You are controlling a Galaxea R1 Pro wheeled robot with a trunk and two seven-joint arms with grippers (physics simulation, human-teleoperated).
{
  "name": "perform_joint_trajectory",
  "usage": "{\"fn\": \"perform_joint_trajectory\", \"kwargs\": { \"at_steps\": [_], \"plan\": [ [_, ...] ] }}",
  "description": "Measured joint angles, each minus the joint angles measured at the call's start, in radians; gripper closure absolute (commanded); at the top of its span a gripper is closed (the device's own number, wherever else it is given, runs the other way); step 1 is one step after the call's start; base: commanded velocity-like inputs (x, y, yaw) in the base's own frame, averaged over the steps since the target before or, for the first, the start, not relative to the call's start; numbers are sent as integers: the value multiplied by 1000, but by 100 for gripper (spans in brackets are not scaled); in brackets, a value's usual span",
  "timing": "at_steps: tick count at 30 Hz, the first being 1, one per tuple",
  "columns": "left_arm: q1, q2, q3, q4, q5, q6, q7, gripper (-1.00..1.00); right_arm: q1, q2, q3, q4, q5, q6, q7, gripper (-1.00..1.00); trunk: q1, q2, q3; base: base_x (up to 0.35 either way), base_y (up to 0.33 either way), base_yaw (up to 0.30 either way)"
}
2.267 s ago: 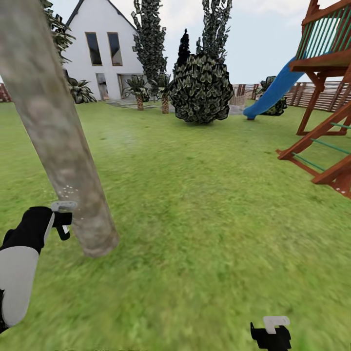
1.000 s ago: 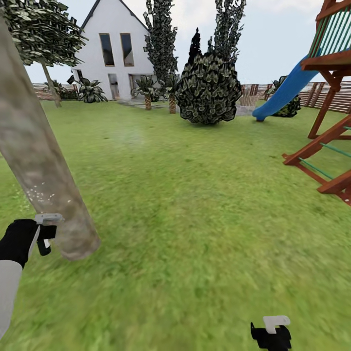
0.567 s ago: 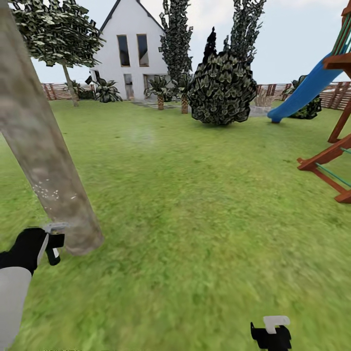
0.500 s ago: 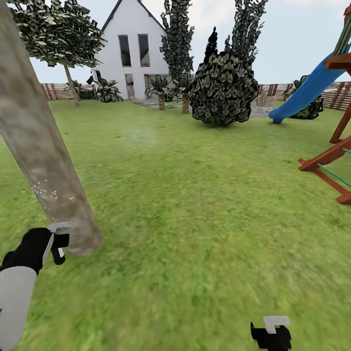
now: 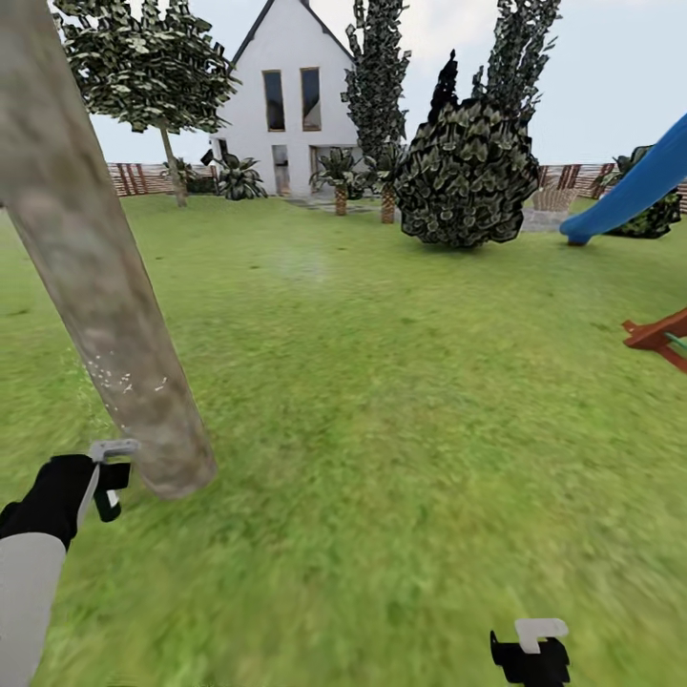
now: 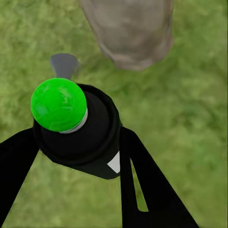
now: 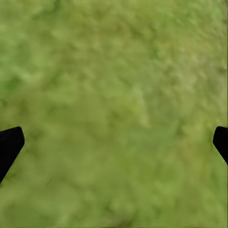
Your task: In the garden, pick up the pesticide atomizer on the floor and spray pesticide onto both trees until each tree trunk is fully covered.
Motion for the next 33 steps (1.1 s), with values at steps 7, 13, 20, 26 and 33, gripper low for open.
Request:
{"fn": "perform_joint_trajectory", "kwargs": {
  "at_steps": [7, 13, 20, 26, 33],
  "plan": [
    [-12, -13, -2, -47, -3, 6, -2, 100, 0, -2, 0, -1, 1, -1, 0, -100, 0, 0, 0, 313, 0, 13],
    [11, -13, 1, -29, 2, 0, -2, 100, 0, -2, 0, -1, 1, -1, 1, -100, 0, 0, 0, 37, 0, 48],
    [41, -82, 0, -27, -8, -8, -2, 100, 0, 0, 1, 0, 2, -2, 0, -100, 0, 0, 0, 108, -169, 169],
    [86, -72, 6, -25, -15, -60, 37, 100, 0, 0, 1, 0, 2, -2, 0, -100, 0, 0, 0, 192, -232, 26],
    [94, -75, 6, -21, 61, -59, 71, 100, 0, 1, 2, 0, 3, -1, 0, -100, 0, 0, 0, 206, -208, 259]
  ]
}}
